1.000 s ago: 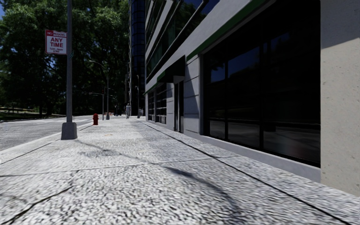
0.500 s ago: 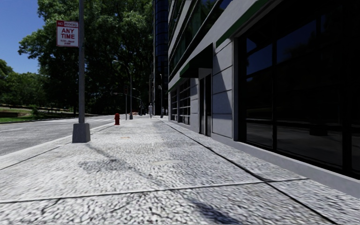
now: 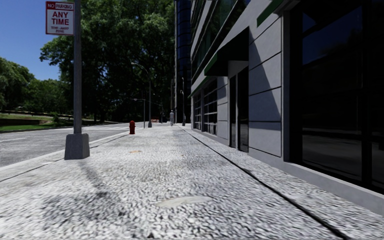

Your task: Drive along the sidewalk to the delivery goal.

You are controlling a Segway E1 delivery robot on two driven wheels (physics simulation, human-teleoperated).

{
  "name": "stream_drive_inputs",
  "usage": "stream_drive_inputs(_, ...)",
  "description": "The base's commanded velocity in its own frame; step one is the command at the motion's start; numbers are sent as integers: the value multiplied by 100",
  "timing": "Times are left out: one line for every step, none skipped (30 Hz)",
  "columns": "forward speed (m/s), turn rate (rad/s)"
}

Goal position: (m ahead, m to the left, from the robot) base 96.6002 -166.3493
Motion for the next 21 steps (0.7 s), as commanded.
stream_drive_inputs(200,39)
stream_drive_inputs(200,39)
stream_drive_inputs(200,39)
stream_drive_inputs(200,39)
stream_drive_inputs(200,39)
stream_drive_inputs(200,39)
stream_drive_inputs(200,39)
stream_drive_inputs(200,25)
stream_drive_inputs(200,25)
stream_drive_inputs(200,0)
stream_drive_inputs(200,0)
stream_drive_inputs(200,0)
stream_drive_inputs(200,0)
stream_drive_inputs(200,0)
stream_drive_inputs(200,0)
stream_drive_inputs(200,0)
stream_drive_inputs(200,0)
stream_drive_inputs(200,0)
stream_drive_inputs(200,0)
stream_drive_inputs(200,0)
stream_drive_inputs(200,0)
